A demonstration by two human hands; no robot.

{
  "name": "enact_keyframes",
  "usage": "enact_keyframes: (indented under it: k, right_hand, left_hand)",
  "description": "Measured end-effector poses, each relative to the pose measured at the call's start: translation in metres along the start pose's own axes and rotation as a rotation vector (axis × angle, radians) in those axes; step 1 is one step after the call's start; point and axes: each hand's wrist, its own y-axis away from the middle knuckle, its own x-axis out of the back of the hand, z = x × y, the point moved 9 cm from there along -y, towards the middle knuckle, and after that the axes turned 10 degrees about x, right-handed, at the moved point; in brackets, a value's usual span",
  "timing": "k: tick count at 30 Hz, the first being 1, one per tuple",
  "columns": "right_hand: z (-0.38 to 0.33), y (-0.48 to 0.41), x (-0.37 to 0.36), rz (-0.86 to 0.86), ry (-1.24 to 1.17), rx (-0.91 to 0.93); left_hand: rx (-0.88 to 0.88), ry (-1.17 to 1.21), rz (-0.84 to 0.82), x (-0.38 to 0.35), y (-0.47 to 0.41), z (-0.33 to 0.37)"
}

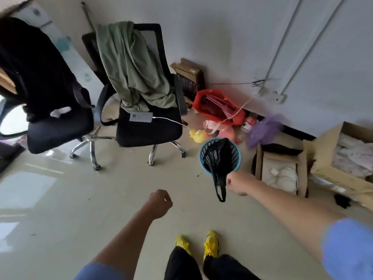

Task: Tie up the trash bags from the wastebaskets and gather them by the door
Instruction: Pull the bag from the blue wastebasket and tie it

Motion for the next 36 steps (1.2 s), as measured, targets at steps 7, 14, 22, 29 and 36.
enact_keyframes:
  k: [7, 14, 22, 29, 36]
  right_hand:
    - [0.054, -0.079, 0.028, 0.058, -0.181, -0.156]
    - [0.111, -0.145, 0.0, 0.07, -0.377, -0.361]
    - [0.176, -0.232, -0.097, 0.104, -0.578, -0.55]
    - [0.225, -0.327, -0.183, 0.221, -0.567, -0.555]
    - [0.212, -0.379, -0.236, 0.121, -0.301, -0.393]
  left_hand:
    - [-0.165, -0.239, -0.089, 0.018, -0.125, 0.111]
    - [-0.353, -0.659, -0.225, -0.025, -0.247, 0.182]
    - [-0.629, -1.009, -0.24, -0.119, -0.358, 0.239]
    - [-1.19, -1.318, -0.16, -0.26, -0.438, 0.266]
    - [-1.014, -1.638, -0.01, -0.303, -0.532, 0.257]
